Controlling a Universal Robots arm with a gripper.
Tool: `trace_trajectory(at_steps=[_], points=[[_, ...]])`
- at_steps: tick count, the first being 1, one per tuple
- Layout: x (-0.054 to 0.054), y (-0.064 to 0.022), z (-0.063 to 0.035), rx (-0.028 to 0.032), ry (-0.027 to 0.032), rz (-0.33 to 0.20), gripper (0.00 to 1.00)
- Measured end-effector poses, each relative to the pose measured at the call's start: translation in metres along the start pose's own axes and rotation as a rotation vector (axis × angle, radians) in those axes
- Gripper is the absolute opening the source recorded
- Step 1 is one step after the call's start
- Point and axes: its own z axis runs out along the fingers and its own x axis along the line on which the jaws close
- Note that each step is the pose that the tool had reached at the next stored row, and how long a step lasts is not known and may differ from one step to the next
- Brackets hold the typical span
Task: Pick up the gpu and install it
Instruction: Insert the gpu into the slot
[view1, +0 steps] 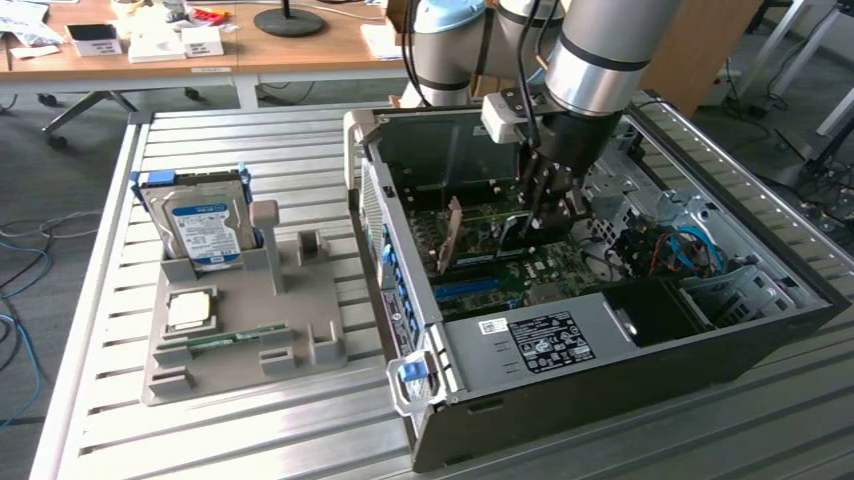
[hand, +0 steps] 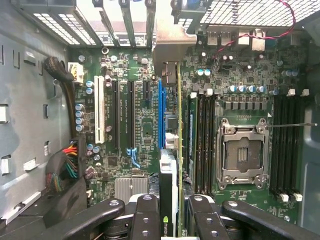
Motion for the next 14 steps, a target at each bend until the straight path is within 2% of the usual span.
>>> trace_trajectory(at_steps=[8,14], points=[[0.0002,0.0001,0.0012,-0.0002,0.0003,0.0,0.27],[0.0003,0.0004,0.0059,-0.0001,0.0002,0.0,0.27]])
